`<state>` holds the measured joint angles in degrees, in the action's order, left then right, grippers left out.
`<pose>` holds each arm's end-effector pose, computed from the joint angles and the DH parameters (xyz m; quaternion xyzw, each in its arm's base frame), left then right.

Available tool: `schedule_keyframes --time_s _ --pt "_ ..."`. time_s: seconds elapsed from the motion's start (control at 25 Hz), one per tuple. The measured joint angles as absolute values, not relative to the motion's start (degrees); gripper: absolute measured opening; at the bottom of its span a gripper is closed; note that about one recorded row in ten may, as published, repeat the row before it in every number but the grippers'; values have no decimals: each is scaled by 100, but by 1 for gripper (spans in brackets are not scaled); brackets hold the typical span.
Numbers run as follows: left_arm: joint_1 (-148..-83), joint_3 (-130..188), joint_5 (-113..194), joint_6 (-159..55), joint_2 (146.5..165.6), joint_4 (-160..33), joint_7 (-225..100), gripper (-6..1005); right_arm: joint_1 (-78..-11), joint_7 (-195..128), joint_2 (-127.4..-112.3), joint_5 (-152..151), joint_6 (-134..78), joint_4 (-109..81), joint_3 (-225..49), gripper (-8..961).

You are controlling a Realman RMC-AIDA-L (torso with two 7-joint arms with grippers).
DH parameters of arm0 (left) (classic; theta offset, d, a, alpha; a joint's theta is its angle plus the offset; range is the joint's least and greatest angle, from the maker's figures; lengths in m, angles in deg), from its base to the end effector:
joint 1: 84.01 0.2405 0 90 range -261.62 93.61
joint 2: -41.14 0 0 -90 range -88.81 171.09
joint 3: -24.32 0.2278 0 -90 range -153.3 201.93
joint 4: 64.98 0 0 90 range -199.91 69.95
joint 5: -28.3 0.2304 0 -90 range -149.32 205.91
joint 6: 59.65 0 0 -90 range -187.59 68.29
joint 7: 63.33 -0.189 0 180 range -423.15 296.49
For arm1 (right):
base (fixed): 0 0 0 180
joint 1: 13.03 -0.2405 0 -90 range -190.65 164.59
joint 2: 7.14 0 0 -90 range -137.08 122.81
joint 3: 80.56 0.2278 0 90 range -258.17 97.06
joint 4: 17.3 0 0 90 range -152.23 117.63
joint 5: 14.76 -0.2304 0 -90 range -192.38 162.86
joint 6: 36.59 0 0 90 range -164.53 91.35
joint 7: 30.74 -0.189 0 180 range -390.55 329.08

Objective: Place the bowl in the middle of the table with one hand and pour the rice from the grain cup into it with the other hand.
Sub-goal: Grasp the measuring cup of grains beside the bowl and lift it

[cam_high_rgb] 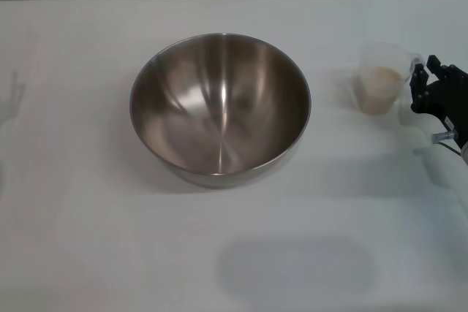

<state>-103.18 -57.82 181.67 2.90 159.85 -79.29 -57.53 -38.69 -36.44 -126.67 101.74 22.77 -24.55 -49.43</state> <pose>-0.3566 0.3695 0.0396 -0.6109 -0.2592 -0.2736 0.6963 0.3368 0.3649 -0.0459 -0.7333 0.2599 0.2213 0.5880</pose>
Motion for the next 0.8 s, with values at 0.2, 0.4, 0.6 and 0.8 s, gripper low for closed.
schedule_keyframes --time_s 0.2,0.4,0.6,0.8 --pt "-10316 -5728 18160 290 15990 -7910 -5753 810 -3851 -3355 -12670 10163 2277 -2485 -4902 213" --pt "-10316 -5698 18157 253 15989 -7906 -5753 810 -3800 -3211 -12681 10147 2349 -2547 -4824 54" --pt "-10314 -5637 18162 218 15991 -7904 -5753 810 -3570 -3202 -12683 10141 2967 -2606 -4735 4" --pt "-10276 -5624 18167 214 15994 -7904 -5753 810 -3327 -2920 -12677 10141 3907 -2798 -4761 4"
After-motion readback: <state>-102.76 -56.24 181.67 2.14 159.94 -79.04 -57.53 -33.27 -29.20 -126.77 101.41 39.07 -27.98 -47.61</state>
